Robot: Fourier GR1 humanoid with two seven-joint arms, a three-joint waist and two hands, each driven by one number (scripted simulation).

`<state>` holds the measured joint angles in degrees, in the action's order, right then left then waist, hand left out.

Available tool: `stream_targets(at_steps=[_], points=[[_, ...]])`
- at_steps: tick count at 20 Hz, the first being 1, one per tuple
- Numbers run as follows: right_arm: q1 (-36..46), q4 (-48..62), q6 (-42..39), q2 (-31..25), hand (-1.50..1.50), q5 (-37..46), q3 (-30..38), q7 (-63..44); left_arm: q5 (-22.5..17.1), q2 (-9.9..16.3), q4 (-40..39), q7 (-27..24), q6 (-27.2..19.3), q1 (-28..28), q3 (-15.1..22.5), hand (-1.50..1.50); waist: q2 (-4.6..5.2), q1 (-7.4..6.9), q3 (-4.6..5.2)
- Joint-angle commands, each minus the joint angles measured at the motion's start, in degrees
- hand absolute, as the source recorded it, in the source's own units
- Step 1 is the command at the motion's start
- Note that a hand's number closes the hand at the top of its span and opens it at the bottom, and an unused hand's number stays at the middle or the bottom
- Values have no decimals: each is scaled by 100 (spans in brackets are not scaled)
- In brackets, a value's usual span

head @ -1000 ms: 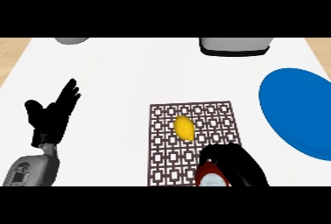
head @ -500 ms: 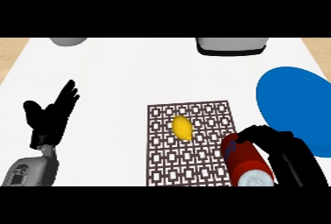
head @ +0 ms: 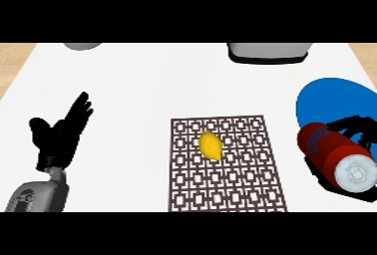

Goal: Pick the can from the placemat and place it in the plate

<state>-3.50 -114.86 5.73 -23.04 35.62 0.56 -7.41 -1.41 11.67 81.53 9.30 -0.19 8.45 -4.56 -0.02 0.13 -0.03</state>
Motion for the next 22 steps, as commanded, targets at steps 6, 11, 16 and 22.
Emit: stream_targets(at_steps=[6, 11, 16, 22], points=[[491, 2241, -73, -512, 150, -1000, 1616, 1471, -130, 244, 260, 116, 281, -246, -189, 0, 3, -41, -3], [1456, 3786, -387, -1111, 150, -785, 1765, 1848, 235, -277, -78, -1, -166, 177, 130, 0, 25, -56, -1], [1638, 5294, -628, -1387, 150, -582, 1595, 2726, 275, -335, -45, -248, -90, -145, 195, 0, 40, -107, -5], [2539, 6704, -1306, -1423, -150, -694, 1430, 3225, 103, -97, -84, 134, 38, 200, -57, 0, 29, -101, -4]])
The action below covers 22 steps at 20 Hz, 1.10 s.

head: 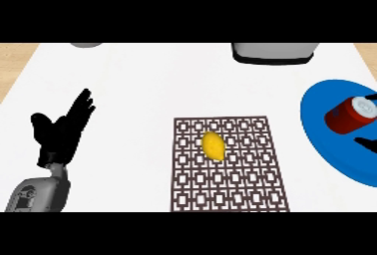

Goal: Pick the can from the placemat and place it in the plate

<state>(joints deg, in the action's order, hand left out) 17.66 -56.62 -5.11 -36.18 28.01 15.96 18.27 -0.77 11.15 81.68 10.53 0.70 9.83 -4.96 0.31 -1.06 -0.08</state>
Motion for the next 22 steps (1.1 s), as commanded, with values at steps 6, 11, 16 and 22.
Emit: stream_targets(at_steps=[6, 11, 16, 22], points=[[644, 722, 211, 314, -150, -463, 294, 1707, 138, -132, -472, -353, -99, 86, -28, 0, -21, 117, 7], [562, 251, -1139, 208, -150, -1612, 761, 2185, 42, -17, -211, -172, -30, 32, -114, 0, -55, 185, 12], [572, 222, -2278, -56, -150, -2732, 1398, 602, 28, 80, -313, -205, -3, -30, -234, 0, -64, 245, 22], [294, 523, -3306, -336, -150, -3324, 1503, 120, 108, -42, -400, -133, -54, 254, -128, 0, -33, 152, 11]])
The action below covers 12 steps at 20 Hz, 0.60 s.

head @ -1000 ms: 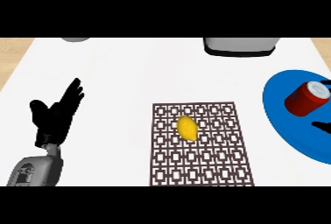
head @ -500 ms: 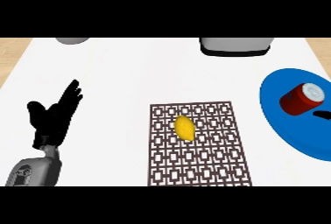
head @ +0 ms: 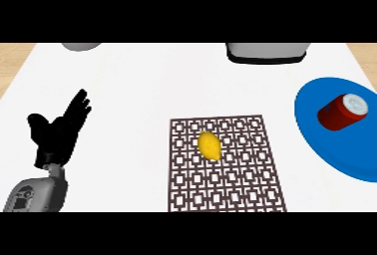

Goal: Pick the can from the placemat and place it in the plate

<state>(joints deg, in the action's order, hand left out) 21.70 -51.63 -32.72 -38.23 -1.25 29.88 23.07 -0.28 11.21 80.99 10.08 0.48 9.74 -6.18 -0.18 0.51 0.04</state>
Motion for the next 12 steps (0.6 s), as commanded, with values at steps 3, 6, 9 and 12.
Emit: stream_targets(at_steps=[3, 6, 9, 12], points=[[-42, 647, -643, -298, -150, -270, 78, 287, 28, -53, -54, -76, 25, 83, -18, 0, 24, -67, -5], [25, 1117, -598, -593, -150, -62, 103, 970, 54, -99, 10, 157, 12, 145, 49, 0, 33, -79, -8], [124, 1592, -745, -805, -150, -63, 85, 1172, -90, 92, -89, -279, 329, -136, -123, 0, 37, -106, -9], [-56, 1871, -911, -1053, -150, 24, 34, 1533, -22, -46, -11, 26, 98, 119, -67, 0, 39, -94, -12]])
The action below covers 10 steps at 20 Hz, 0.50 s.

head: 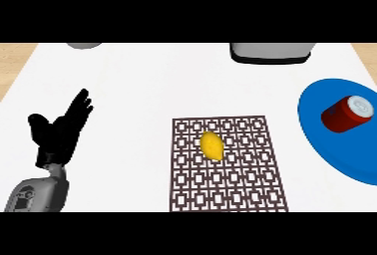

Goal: Pick the can from the placemat and place it in the plate

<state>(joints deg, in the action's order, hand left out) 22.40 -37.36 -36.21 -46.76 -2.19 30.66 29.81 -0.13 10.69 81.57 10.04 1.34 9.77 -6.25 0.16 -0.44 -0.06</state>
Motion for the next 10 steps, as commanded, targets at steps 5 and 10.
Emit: stream_targets(at_steps=[5, 10], points=[[319, 1128, -481, -622, -150, 201, -94, 926, 148, -144, -165, -112, -91, -2, 93, 0, 15, -50, -8], [148, 1441, -296, -737, -150, 414, -253, 1457, 80, -115, -214, -67, -16, 86, 57, 0, 47, -101, -21]])
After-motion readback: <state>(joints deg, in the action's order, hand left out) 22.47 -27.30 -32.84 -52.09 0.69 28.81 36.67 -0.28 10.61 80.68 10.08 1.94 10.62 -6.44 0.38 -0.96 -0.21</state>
